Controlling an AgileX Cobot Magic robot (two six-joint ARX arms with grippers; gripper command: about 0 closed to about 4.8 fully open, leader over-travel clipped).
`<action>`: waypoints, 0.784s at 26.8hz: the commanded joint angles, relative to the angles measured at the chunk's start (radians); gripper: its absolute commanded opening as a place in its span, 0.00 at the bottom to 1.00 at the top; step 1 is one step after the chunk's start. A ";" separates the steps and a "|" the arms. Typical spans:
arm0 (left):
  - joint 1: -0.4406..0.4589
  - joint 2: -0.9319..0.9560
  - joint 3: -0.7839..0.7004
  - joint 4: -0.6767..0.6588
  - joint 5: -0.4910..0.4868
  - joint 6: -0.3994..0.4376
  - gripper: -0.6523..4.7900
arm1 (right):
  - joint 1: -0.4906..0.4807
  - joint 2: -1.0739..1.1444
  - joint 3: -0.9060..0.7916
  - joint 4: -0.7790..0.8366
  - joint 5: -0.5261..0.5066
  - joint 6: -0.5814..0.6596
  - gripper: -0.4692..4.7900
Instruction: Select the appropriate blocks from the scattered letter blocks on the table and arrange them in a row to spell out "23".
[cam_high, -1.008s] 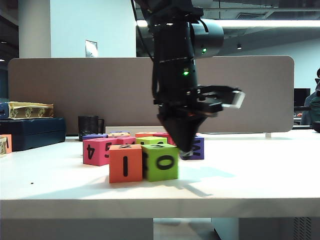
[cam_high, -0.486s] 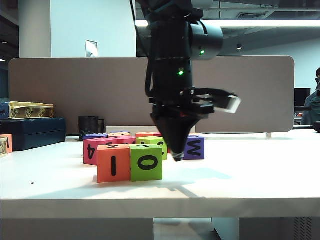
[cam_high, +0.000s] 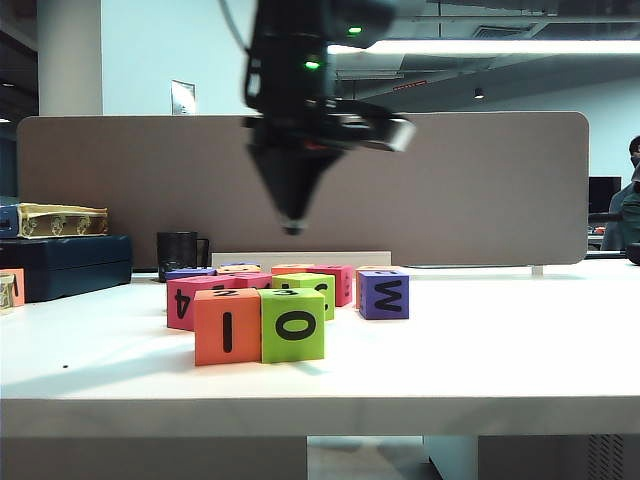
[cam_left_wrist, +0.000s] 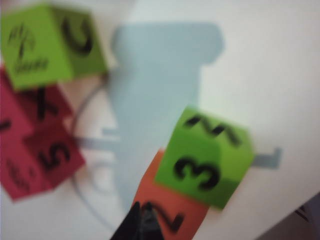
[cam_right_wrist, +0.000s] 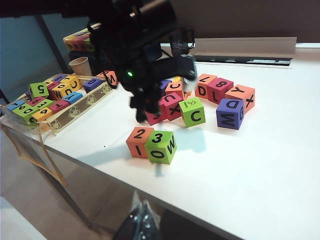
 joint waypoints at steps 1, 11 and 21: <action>0.087 -0.015 0.002 -0.137 0.038 -0.096 0.11 | 0.000 0.002 0.002 0.012 0.001 -0.003 0.09; 0.262 -0.014 -0.031 -0.177 0.229 -0.143 0.11 | 0.000 0.002 0.002 0.013 0.002 -0.003 0.09; 0.274 -0.013 -0.156 -0.082 0.297 -0.159 0.11 | 0.000 0.002 0.002 0.012 0.001 -0.003 0.09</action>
